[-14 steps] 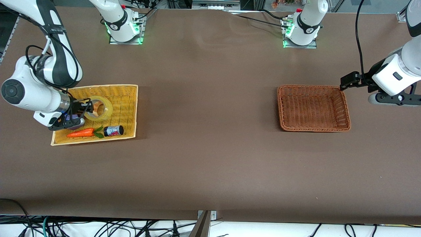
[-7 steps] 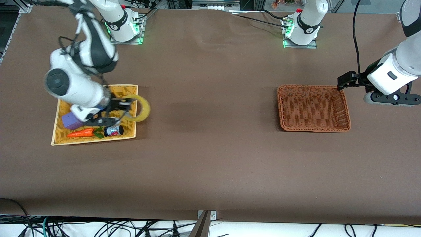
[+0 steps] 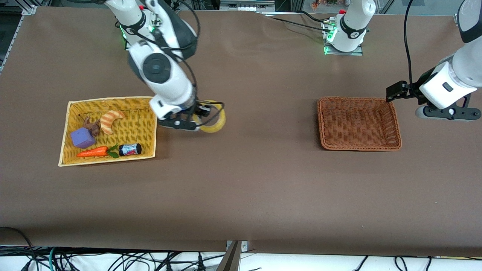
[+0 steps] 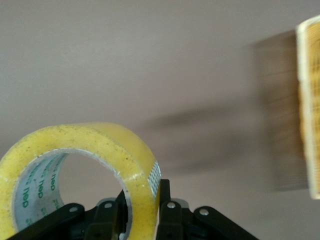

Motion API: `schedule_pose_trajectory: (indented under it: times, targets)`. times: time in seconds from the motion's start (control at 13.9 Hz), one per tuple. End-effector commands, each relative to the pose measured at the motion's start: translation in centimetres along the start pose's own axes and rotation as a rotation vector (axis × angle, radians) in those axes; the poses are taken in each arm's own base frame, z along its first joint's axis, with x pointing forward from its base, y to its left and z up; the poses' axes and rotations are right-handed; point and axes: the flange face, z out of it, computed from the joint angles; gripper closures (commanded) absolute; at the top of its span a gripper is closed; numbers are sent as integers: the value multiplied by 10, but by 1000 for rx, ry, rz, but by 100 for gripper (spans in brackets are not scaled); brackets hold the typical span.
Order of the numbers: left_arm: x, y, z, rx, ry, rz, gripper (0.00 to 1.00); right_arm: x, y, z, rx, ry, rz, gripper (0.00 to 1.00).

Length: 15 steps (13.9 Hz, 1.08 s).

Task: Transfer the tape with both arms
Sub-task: 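Carry the tape toward the table middle while the left gripper approaches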

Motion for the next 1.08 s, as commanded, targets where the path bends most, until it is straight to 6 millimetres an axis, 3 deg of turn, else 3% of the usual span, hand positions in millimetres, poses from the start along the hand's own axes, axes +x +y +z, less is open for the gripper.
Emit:
schedule_pose_trajectory:
  times: [0.0,0.29,0.57,0.72,1.0]
  targets:
    - [2,4,13,-18,-26,34,0,-2,-59,34,-2,39,53,100]
    - [5,8,34,-26,-37,43,0,-20,-94,87,50,53,91,100]
    - [1,17,78,-54,-122,30,0,-19,-93,128,18,50,67,100]
    - [8,38,108,-86,-95,7,0,-18,-94,140,24,53,60,100]
    - [9,114,162,-114,-45,-83,0,-15,-95,164,39,65,45,100]
